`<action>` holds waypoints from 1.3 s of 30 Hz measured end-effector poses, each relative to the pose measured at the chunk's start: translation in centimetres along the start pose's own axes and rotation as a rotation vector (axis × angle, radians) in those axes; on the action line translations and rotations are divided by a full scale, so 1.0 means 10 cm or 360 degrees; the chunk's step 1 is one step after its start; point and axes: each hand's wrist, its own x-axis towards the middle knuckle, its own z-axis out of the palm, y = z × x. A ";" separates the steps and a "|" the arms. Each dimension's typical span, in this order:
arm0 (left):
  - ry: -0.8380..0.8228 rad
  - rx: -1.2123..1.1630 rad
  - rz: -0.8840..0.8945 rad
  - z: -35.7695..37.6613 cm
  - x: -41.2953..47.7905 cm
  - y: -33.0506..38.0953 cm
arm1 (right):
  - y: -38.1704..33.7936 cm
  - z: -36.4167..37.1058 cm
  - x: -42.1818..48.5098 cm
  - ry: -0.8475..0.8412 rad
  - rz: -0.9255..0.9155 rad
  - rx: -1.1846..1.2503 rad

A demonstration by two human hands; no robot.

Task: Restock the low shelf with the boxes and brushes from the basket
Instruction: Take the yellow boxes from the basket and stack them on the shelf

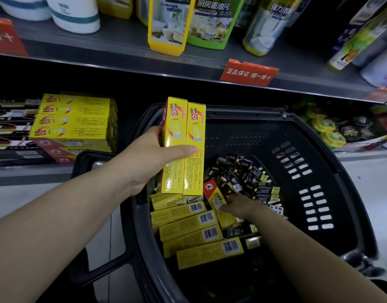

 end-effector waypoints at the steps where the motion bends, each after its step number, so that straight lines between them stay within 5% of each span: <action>1: -0.0004 0.0000 -0.0004 0.00 0.00 0.00 | 0.02 0.02 -0.03 -0.0003 0.0005 0.0037; 8: 0.0002 -0.0044 -0.0003 0.00 -0.03 0.01 | -0.18 0.00 -0.22 0.0069 0.0038 0.0766; 14: 0.0074 -0.0203 -0.0001 -0.05 -0.09 0.00 | -0.47 -0.16 -0.88 0.0498 -0.0574 0.1378; 19: 0.0191 -0.0340 -0.0002 -0.13 -0.13 0.00 | -0.89 -0.05 -1.43 0.0472 -0.1022 0.1323; 26: 0.0311 -0.0487 0.0000 -0.42 -0.20 -0.02 | -1.38 0.04 -1.56 0.0420 -0.1145 0.1322; 36: 0.0596 -0.0905 -0.0092 -1.12 -0.31 -0.10 | -2.37 -0.15 -1.42 0.0018 -0.1123 0.0913; 39: 0.0710 -0.1081 -0.0128 -1.34 -0.30 -0.15 | -2.75 -0.23 -1.24 0.0103 -0.1126 0.0872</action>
